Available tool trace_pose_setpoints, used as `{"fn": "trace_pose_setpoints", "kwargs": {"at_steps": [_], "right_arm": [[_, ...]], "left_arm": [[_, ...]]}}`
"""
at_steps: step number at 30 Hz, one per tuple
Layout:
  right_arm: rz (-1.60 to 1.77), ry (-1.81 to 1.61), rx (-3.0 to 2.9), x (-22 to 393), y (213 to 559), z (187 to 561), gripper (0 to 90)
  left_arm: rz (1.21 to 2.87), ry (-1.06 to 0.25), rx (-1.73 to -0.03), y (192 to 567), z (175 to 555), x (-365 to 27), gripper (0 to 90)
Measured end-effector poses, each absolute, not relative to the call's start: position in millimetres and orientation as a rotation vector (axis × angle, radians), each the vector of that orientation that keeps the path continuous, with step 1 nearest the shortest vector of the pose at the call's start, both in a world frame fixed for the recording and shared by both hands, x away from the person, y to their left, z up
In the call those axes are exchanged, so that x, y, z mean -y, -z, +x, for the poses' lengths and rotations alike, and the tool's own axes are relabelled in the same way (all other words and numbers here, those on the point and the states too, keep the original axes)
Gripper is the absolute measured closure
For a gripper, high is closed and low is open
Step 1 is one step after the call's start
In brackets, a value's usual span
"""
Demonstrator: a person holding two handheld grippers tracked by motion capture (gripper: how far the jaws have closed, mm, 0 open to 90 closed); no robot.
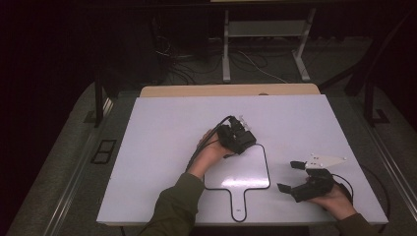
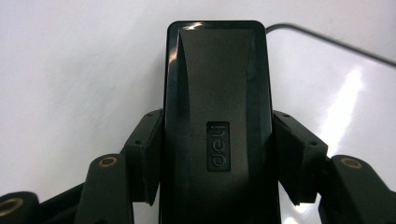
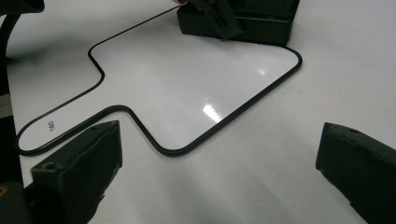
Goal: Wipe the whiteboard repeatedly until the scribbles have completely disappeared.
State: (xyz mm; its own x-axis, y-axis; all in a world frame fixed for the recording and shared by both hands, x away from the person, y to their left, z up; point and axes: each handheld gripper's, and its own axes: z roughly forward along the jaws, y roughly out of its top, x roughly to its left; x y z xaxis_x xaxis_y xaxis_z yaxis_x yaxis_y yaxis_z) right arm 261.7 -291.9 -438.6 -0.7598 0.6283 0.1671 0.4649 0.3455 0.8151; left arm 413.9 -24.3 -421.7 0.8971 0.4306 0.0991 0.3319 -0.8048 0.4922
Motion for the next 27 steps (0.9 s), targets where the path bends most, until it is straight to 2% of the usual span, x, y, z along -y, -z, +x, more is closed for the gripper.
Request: {"fn": "trace_pose_setpoints", "kwargs": {"at_steps": [11,16,22,27], "right_arm": [[1.001,-1.376,-2.428,291,439,262,0.0],[0.997,-1.371,-2.431,291,439,262,0.0],[0.998,-1.372,-2.429,291,439,262,0.0],[1.003,-1.376,-2.425,291,439,261,0.0]], "left_arm": [[2.561,-0.320,-0.620,422,416,-5,39.2],[2.568,-0.313,-0.606,422,409,1,39.2],[2.584,-0.278,-0.504,422,399,15,39.2],[2.573,-0.307,-0.560,422,406,7,39.2]]}}
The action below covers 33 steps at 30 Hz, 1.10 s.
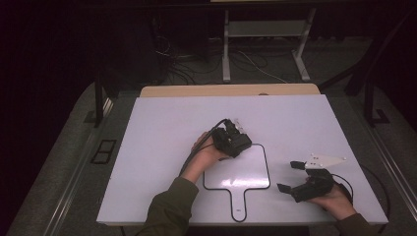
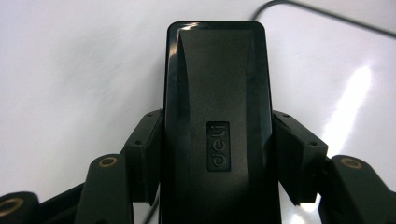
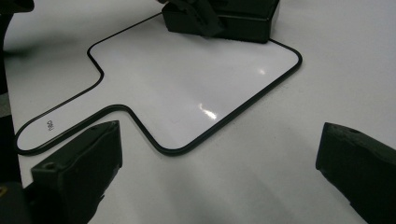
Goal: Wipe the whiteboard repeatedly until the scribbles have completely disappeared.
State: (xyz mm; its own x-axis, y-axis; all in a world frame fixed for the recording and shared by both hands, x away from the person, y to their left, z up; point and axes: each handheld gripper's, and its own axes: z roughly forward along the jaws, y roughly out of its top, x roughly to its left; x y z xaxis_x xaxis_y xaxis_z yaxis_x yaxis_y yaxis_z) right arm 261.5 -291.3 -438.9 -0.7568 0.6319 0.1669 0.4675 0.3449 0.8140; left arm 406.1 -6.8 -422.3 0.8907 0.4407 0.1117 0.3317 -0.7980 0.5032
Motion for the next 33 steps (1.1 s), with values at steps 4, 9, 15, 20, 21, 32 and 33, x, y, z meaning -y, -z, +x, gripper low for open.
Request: {"fn": "trace_pose_setpoints", "kwargs": {"at_steps": [4,9,15,20,21,32,33], "right_arm": [[1.000,-1.376,-2.425,291,439,262,0.0],[0.997,-1.371,-2.431,291,439,262,0.0],[0.998,-1.371,-2.431,291,439,262,0.0],[0.998,-1.370,-2.432,291,439,262,0.0],[1.000,-1.372,-2.431,291,439,262,0.0],[1.015,-1.389,-2.423,290,439,264,0.0],[1.016,-1.390,-2.422,290,438,264,0.0]], "left_arm": [[2.553,-0.330,-0.647,422,415,-10,39.2],[2.543,-0.329,-0.675,423,419,-15,39.2],[2.513,-0.277,-0.681,421,417,-16,39.2],[2.462,-0.244,-0.692,414,414,-19,39.2],[2.451,-0.231,-0.703,412,413,-19,39.2],[2.415,-0.213,-0.733,395,422,-24,39.2],[2.414,-0.214,-0.730,393,423,-24,39.2]]}}
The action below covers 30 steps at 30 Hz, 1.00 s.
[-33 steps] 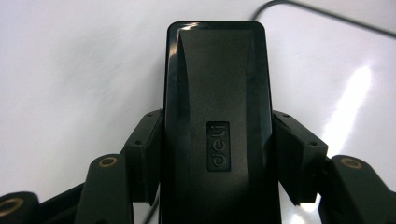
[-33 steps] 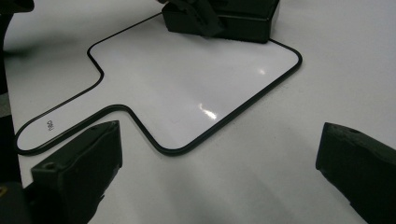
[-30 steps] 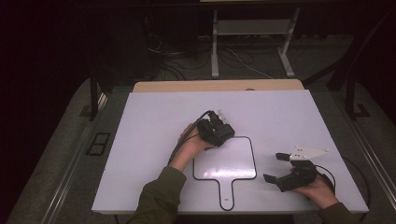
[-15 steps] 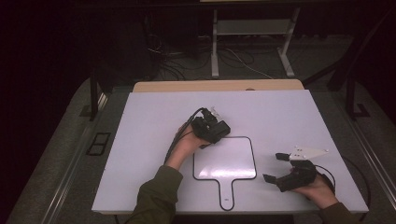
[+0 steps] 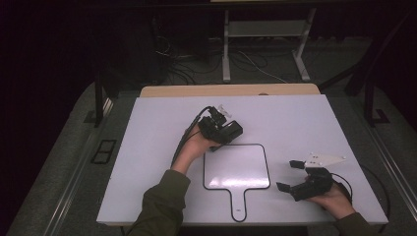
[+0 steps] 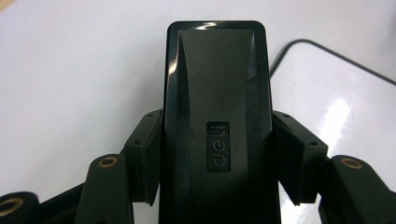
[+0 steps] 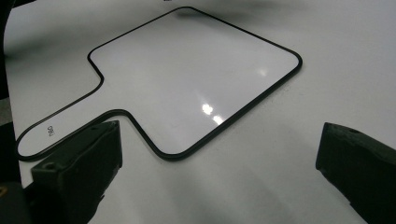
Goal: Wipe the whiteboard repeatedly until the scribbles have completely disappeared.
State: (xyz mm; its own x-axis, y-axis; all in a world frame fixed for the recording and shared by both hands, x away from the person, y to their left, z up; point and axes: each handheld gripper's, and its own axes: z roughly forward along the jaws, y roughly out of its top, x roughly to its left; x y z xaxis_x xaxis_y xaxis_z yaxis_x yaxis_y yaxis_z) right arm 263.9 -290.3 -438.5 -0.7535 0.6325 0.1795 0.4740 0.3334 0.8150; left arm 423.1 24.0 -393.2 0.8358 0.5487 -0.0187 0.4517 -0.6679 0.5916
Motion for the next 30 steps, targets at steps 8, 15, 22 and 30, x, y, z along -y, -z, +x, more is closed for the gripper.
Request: {"fn": "trace_pose_setpoints", "kwargs": {"at_steps": [8,15,22,30], "right_arm": [[1.013,-1.391,-2.424,290,439,263,0.0],[1.015,-1.395,-2.423,291,438,263,0.0],[1.016,-1.402,-2.421,291,438,263,0.0],[1.016,-1.409,-2.423,291,438,263,0.0]], "left_arm": [[2.400,-0.221,-0.702,379,439,-23,39.2],[2.394,-0.244,-0.730,377,463,-17,39.1],[2.399,-0.238,-0.765,390,491,-9,39.1],[2.420,-0.234,-0.793,409,509,5,39.1]]}}
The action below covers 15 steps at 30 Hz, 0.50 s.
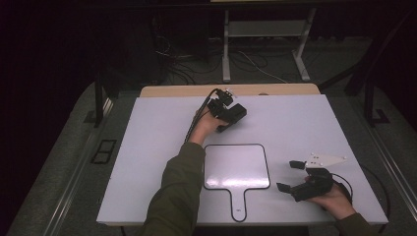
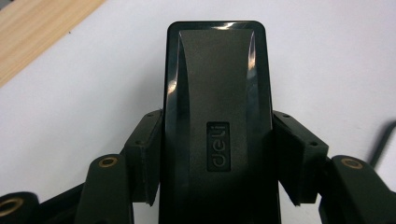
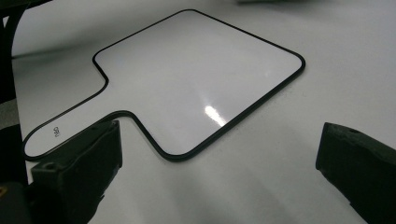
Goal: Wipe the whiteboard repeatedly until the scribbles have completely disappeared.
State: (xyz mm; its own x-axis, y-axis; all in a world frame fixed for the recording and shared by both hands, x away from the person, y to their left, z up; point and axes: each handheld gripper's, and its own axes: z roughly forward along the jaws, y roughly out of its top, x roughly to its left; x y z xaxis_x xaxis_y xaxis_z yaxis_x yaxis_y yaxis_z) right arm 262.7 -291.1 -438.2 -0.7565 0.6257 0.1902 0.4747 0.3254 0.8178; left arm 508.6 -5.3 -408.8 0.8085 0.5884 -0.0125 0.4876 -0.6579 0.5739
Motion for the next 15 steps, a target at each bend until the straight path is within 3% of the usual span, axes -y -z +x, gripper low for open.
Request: {"fn": "trace_pose_setpoints", "kwargs": {"at_steps": [15], "right_arm": [[1.009,-1.413,-2.422,292,438,263,0.0]], "left_arm": [[2.445,-0.168,-0.841,430,516,17,38.7]]}}
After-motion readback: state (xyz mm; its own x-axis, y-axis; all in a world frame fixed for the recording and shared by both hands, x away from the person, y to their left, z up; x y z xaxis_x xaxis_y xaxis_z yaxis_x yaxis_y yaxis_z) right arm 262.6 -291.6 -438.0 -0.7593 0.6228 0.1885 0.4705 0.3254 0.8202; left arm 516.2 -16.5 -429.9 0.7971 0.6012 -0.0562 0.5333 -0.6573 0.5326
